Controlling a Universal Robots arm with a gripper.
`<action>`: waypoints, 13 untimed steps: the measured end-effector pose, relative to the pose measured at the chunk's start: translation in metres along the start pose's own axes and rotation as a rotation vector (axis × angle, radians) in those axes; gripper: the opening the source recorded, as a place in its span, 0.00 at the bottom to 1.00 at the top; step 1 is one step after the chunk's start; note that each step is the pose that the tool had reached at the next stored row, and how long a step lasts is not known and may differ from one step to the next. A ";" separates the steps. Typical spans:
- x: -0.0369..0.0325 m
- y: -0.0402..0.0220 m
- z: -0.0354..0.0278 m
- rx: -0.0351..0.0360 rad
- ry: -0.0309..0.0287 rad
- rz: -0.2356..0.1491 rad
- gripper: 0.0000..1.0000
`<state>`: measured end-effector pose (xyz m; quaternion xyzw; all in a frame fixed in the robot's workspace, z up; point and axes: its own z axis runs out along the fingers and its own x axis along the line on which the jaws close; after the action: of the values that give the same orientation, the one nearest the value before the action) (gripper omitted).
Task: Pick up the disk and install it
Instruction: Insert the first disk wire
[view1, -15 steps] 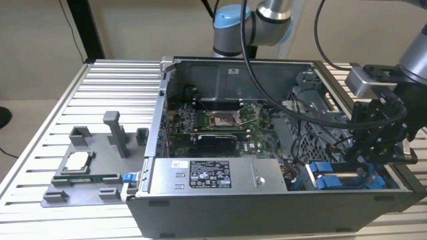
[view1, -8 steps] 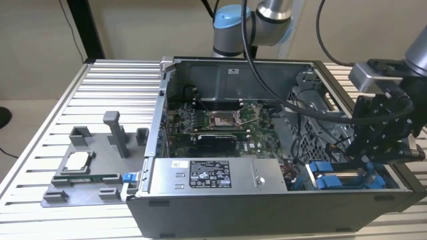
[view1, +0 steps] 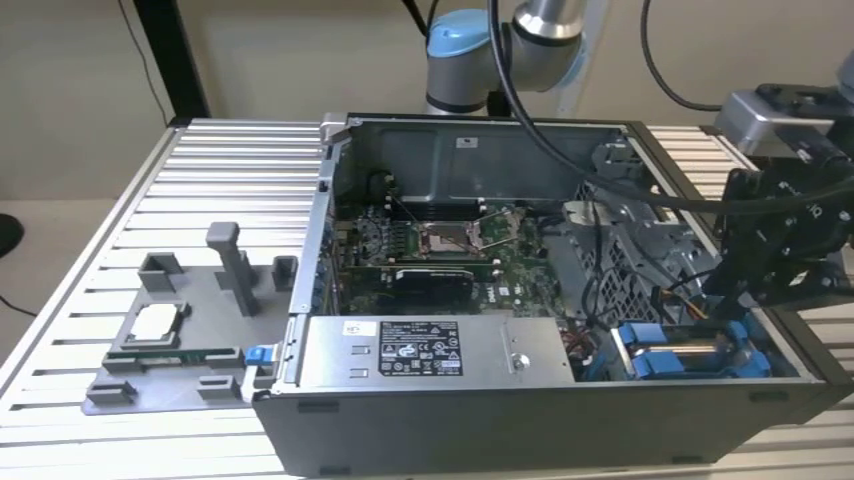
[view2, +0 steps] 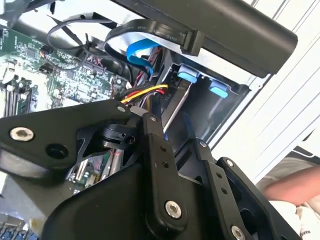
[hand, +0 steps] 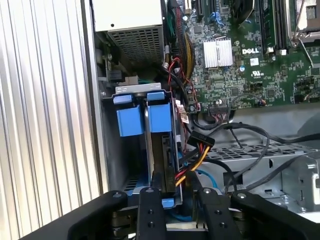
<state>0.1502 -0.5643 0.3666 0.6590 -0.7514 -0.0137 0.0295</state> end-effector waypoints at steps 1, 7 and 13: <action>0.0000 -0.0004 -0.0025 -0.0006 -0.0018 0.000 1.00; -0.0009 -0.0091 -0.0133 -0.0108 -0.0307 -0.002 1.00; -0.0014 -0.0143 -0.0162 -0.0178 -0.0459 -0.003 1.00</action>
<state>0.1655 -0.5645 0.3818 0.6594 -0.7508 -0.0356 0.0181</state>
